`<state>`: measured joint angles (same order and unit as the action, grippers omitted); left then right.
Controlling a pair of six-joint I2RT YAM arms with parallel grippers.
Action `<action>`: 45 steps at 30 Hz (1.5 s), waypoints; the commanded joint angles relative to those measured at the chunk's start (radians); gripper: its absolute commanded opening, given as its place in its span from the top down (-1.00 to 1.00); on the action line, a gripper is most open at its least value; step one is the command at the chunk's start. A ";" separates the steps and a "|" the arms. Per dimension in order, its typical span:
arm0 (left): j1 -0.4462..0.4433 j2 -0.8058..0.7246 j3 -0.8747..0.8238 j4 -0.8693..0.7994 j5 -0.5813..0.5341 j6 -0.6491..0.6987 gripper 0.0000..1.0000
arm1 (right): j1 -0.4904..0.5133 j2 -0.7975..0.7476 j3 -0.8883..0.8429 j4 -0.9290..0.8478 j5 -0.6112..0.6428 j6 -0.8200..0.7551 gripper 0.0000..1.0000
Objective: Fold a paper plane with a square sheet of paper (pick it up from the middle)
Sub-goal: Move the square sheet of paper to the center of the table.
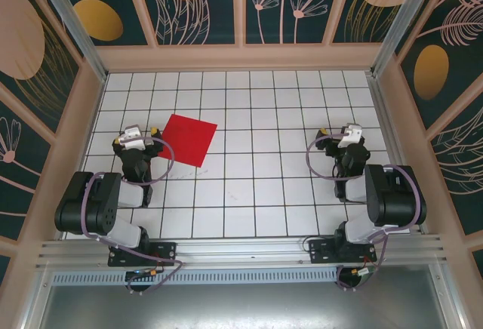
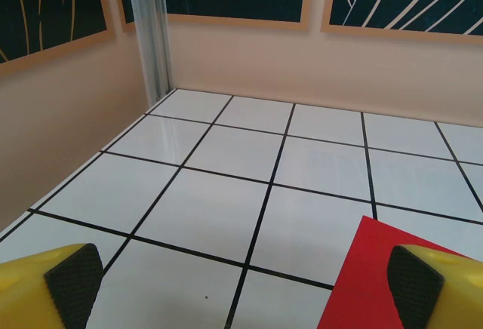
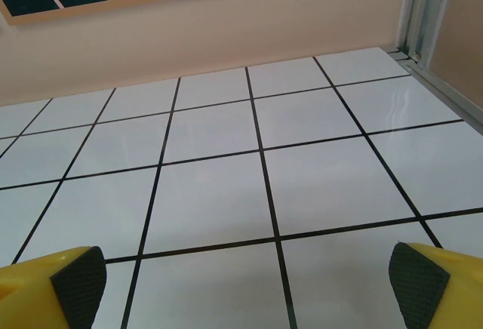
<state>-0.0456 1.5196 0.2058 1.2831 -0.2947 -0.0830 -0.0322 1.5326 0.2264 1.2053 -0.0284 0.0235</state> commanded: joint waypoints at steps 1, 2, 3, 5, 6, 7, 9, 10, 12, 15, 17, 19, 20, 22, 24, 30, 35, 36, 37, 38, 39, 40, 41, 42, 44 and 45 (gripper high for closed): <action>0.006 0.004 0.007 0.045 0.011 -0.011 -0.98 | -0.009 0.009 0.013 0.030 -0.021 -0.014 -0.98; 0.006 0.004 0.007 0.044 0.011 -0.011 -0.98 | -0.009 0.008 0.013 0.029 -0.021 -0.013 -0.98; 0.006 0.005 0.007 0.044 0.012 -0.011 -0.97 | -0.007 0.008 0.013 0.029 -0.021 -0.013 -0.98; 0.006 0.004 0.006 0.045 0.011 -0.011 -0.97 | -0.009 0.008 0.014 0.029 -0.021 -0.014 -0.98; 0.006 0.004 0.006 0.045 0.011 -0.011 -0.97 | -0.009 0.008 0.013 0.030 -0.021 -0.013 -0.98; 0.006 0.004 0.006 0.045 0.010 -0.011 -0.97 | -0.008 0.009 0.012 0.030 -0.022 -0.014 -0.98; 0.006 0.005 0.005 0.045 0.011 -0.011 -0.98 | -0.009 0.008 0.014 0.030 -0.022 -0.014 -0.98; 0.006 0.005 0.007 0.045 0.011 -0.011 -0.98 | -0.009 0.008 0.013 0.030 -0.021 -0.014 -0.98; 0.006 0.004 0.008 0.042 0.011 -0.011 -0.98 | -0.009 0.008 0.013 0.028 -0.021 -0.014 -0.98; 0.006 0.005 0.009 0.041 0.011 -0.011 -0.97 | -0.009 0.009 0.014 0.027 -0.022 -0.014 -0.98; 0.006 0.005 0.012 0.038 0.012 -0.012 -0.98 | -0.009 0.009 0.015 0.027 -0.021 -0.014 -0.98; 0.006 0.004 0.009 0.041 0.012 -0.011 -0.98 | -0.009 0.009 0.014 0.028 -0.021 -0.014 -0.98; 0.006 0.004 0.006 0.046 0.012 -0.011 -0.98 | -0.009 0.009 0.012 0.030 -0.022 -0.014 -0.98; 0.006 0.003 0.003 0.051 0.011 -0.011 -0.97 | -0.009 0.009 0.011 0.032 -0.021 -0.014 -0.98; 0.006 -0.004 -0.003 0.058 0.008 -0.009 -0.97 | -0.006 -0.015 0.012 0.018 -0.004 -0.014 -0.98; 0.006 -0.125 -0.028 -0.011 -0.038 -0.027 -0.97 | 0.018 -0.246 0.118 -0.361 0.150 0.045 -0.98; 0.006 -0.324 0.084 -0.433 -0.067 -0.091 -0.97 | 0.107 -0.328 0.272 -0.700 0.255 0.118 -0.98; 0.006 -0.349 0.120 -0.505 -0.072 -0.137 -0.97 | 0.138 -0.333 0.303 -0.764 0.273 0.142 -0.98; 0.006 -0.364 0.160 -0.600 -0.085 -0.195 -0.97 | 0.158 -0.333 0.331 -0.812 0.263 0.155 -0.98; 0.006 -0.373 0.230 -0.757 -0.106 -0.292 -0.97 | 0.184 -0.331 0.357 -0.857 0.237 0.164 -0.98; 0.006 -0.366 0.298 -0.900 -0.108 -0.372 -0.97 | 0.214 -0.326 0.379 -0.892 0.228 0.187 -0.98; 0.006 -0.356 0.342 -0.988 -0.084 -0.404 -0.97 | 0.238 -0.321 0.396 -0.915 0.220 0.207 -0.98; 0.006 -0.338 0.384 -1.066 -0.054 -0.448 -0.97 | 0.262 -0.312 0.418 -0.942 0.198 0.228 -0.98; 0.006 -0.318 0.412 -1.120 -0.021 -0.480 -0.97 | 0.286 -0.297 0.441 -0.973 0.174 0.254 -0.98; 0.006 -0.290 0.428 -1.142 0.086 -0.511 -0.97 | 0.329 -0.266 0.487 -1.024 0.141 0.303 -0.98; 0.006 -0.279 0.429 -1.135 0.147 -0.527 -0.97 | 0.352 -0.249 0.506 -1.046 0.140 0.335 -0.98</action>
<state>-0.0456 1.2026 0.6243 0.3801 -0.2901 -0.4744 0.2729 1.2449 0.6685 0.3103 0.1535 0.2474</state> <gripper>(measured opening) 0.985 0.990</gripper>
